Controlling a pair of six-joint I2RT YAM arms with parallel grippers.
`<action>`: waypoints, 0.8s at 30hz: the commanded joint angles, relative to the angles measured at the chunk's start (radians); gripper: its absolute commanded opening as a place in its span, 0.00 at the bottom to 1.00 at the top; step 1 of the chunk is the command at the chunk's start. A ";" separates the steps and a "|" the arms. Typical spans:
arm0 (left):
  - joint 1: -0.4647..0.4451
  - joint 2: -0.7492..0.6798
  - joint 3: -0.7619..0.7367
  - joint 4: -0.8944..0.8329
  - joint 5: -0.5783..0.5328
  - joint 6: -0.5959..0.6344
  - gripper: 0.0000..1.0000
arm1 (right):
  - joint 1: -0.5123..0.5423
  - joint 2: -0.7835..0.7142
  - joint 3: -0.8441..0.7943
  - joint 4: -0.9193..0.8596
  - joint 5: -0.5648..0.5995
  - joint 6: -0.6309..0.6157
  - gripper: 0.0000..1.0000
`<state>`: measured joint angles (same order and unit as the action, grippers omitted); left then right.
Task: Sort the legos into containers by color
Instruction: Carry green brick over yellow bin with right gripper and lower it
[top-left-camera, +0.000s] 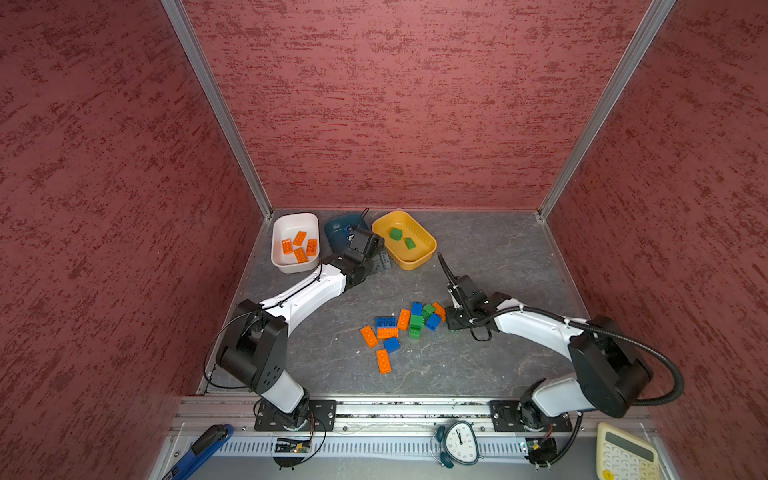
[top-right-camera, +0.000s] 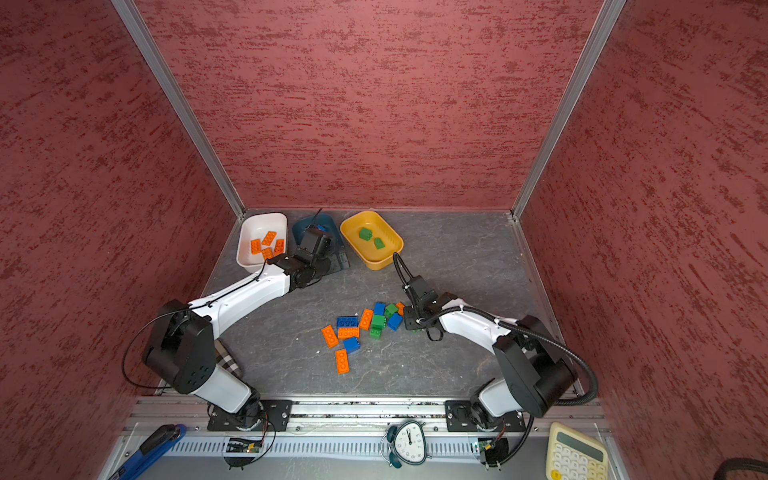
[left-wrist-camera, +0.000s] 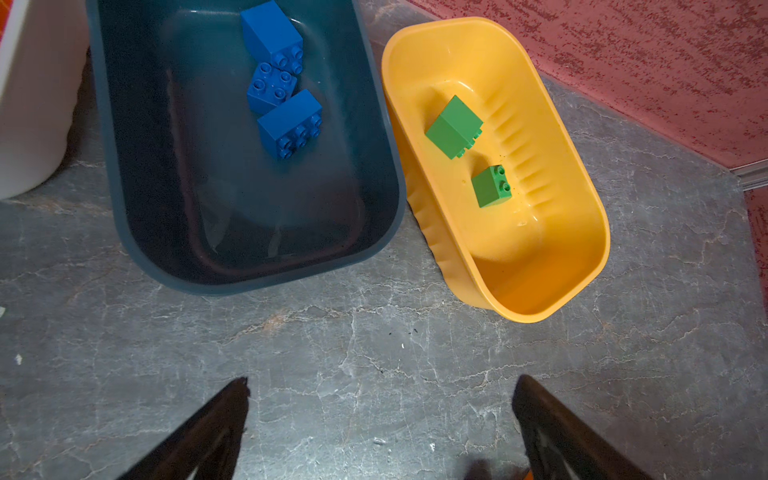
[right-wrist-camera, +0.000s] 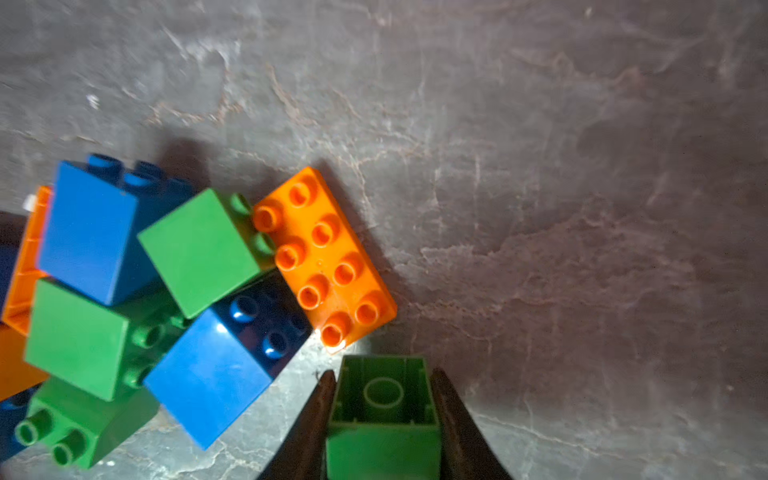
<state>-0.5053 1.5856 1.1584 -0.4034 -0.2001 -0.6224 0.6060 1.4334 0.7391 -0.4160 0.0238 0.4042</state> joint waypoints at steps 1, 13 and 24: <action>-0.011 0.004 -0.011 0.020 0.017 0.024 0.99 | 0.006 -0.070 -0.018 0.112 0.021 0.008 0.33; -0.069 -0.011 -0.019 0.000 -0.031 0.077 0.99 | -0.035 -0.050 0.043 0.531 0.001 0.066 0.30; -0.107 -0.063 -0.090 -0.004 -0.014 0.124 0.99 | -0.094 0.236 0.324 0.631 -0.107 -0.025 0.31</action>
<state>-0.6037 1.5673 1.0988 -0.4030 -0.2161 -0.5194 0.5354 1.6184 0.9993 0.1585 -0.0383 0.4149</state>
